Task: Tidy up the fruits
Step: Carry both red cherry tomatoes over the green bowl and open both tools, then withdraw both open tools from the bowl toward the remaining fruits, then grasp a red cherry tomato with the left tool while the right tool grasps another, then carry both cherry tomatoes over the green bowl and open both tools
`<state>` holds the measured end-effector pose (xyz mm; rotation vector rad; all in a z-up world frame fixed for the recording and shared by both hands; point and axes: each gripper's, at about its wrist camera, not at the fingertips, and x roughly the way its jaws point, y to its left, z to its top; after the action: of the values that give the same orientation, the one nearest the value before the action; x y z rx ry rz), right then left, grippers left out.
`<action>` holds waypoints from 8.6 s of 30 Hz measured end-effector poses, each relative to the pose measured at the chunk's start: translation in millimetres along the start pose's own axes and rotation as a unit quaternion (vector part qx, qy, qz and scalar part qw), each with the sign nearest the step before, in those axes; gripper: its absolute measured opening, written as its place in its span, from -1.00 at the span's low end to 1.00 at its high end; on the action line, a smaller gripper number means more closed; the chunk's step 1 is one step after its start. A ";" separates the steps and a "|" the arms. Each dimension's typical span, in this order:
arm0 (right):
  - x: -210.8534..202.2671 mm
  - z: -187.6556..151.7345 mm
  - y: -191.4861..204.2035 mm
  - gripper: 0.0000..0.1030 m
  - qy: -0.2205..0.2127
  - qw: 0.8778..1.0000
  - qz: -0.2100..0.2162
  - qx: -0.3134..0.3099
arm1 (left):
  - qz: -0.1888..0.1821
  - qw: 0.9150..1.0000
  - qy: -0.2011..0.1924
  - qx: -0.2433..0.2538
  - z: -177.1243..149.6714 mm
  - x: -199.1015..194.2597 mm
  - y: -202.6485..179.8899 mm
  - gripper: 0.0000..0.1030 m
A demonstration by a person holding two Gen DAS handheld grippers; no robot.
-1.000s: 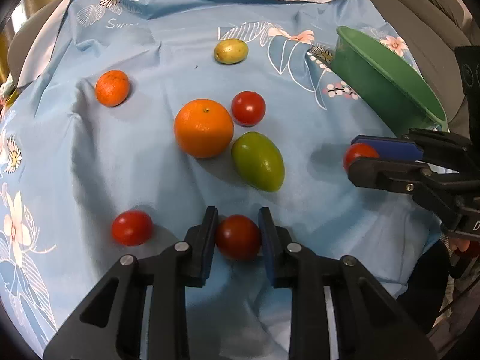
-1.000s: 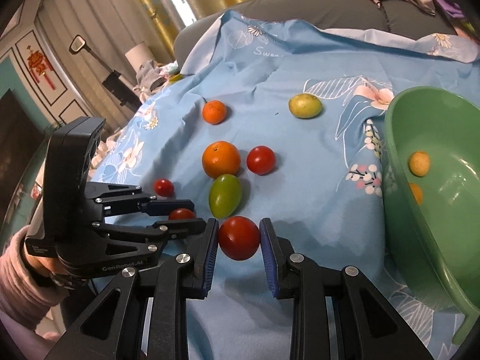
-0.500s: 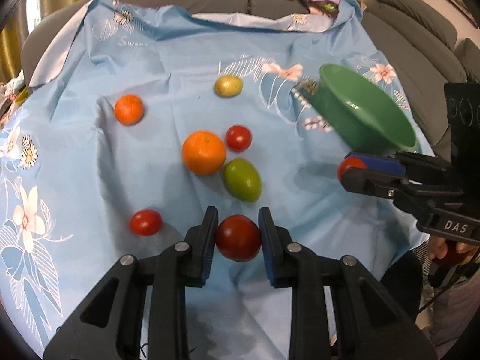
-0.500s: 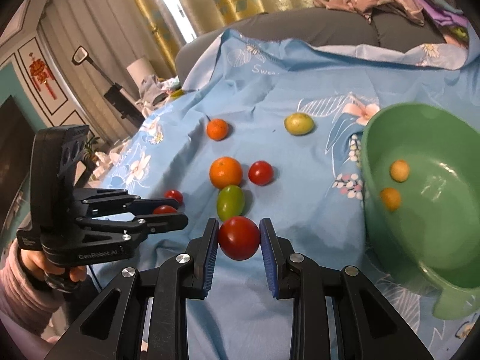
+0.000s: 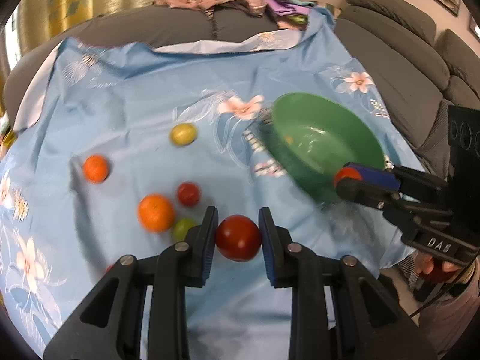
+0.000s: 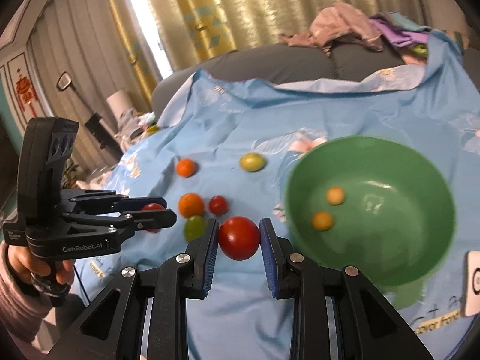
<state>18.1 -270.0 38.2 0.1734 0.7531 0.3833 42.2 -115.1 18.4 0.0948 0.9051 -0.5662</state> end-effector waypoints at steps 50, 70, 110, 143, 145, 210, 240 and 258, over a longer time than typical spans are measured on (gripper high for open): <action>-35.9 -6.5 -64.8 -0.24 -0.022 0.990 -0.132 0.053 | -0.001 0.995 0.013 0.098 48.7 60.7 -88.2 0.59; -45.2 -1.2 30.7 -0.22 -0.025 0.993 -0.110 -0.044 | 0.086 0.996 -0.026 0.023 -26.6 -38.4 -21.8 0.97; 42.2 -24.4 77.2 -0.11 0.101 0.993 -0.038 -0.040 | 0.073 0.995 -0.017 -0.071 -98.0 -41.1 89.7 0.68; 93.1 -14.3 40.5 -0.11 0.118 0.993 -0.003 -0.008 | 0.103 0.990 0.090 0.027 -70.9 32.0 113.1 -0.45; 99.9 -12.4 40.0 -0.11 0.123 0.992 -0.003 -0.006 | 0.094 0.992 0.085 0.014 -71.5 30.0 113.4 -0.45; 51.6 16.4 56.8 -0.36 0.053 0.998 0.042 -0.014 | 0.048 0.998 -0.035 -0.024 -37.7 -38.1 51.0 -0.43; -15.1 8.5 -65.5 -0.36 -0.029 0.992 -0.078 0.089 | -0.018 0.992 -0.024 0.122 56.7 48.0 -84.6 -0.43; -6.4 -0.1 -91.4 -0.35 -0.003 0.983 -0.159 0.093 | 0.014 0.993 0.012 0.120 62.7 88.9 -82.0 0.49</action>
<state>39.0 -356.4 15.8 0.2255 0.7957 0.0074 88.9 -242.1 2.2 0.3320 0.8542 -0.6480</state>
